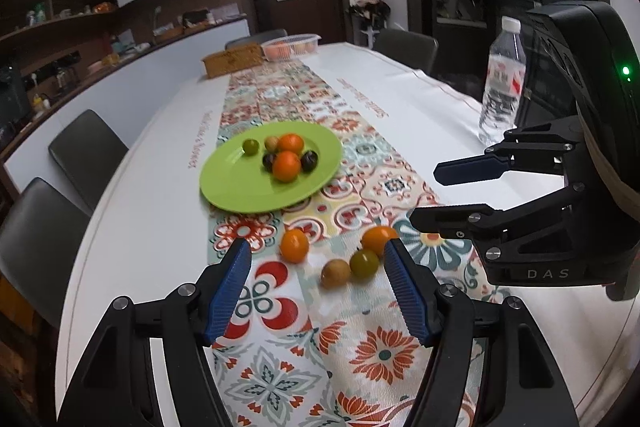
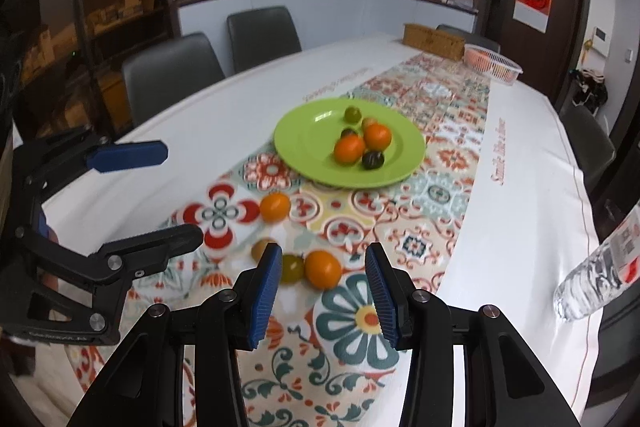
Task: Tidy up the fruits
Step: 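Move both open tools back toward the remaining fruit on the runner, then grasp a tan round fruit with the left tool while the right tool grasps an orange tomato, then carry the tan fruit and orange tomato in both tools over the green plate, then open both tools to release the tan fruit and orange tomato onto the plate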
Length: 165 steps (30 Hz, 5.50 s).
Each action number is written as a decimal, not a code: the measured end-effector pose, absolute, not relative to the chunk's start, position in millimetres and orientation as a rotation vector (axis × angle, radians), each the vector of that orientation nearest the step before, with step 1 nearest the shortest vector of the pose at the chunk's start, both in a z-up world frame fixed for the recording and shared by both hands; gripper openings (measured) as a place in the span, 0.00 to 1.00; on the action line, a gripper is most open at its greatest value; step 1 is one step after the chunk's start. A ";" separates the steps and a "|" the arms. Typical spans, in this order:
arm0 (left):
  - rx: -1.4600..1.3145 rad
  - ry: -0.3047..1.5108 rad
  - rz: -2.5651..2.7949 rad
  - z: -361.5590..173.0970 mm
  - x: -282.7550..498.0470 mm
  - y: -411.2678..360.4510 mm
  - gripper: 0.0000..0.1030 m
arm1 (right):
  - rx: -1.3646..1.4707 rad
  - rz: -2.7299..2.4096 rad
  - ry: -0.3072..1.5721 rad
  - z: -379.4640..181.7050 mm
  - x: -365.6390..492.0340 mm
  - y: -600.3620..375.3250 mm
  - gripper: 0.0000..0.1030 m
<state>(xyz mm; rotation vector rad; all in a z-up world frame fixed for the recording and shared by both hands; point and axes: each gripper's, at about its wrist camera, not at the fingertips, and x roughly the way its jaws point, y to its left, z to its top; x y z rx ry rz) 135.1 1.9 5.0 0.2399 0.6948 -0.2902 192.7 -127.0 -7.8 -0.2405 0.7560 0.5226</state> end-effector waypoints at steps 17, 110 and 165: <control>0.354 0.887 -0.419 -55.1 171.4 -7.7 0.65 | -0.361 0.555 0.957 -58.5 216.0 -112.1 0.43; 0.180 0.906 -0.383 -55.6 182.5 2.7 0.25 | -0.244 0.489 1.067 -82.4 232.9 -119.4 0.31; 0.042 0.783 -0.261 -3.0 313.4 68.1 0.25 | -0.101 0.516 0.756 2.0 362.3 -65.8 0.31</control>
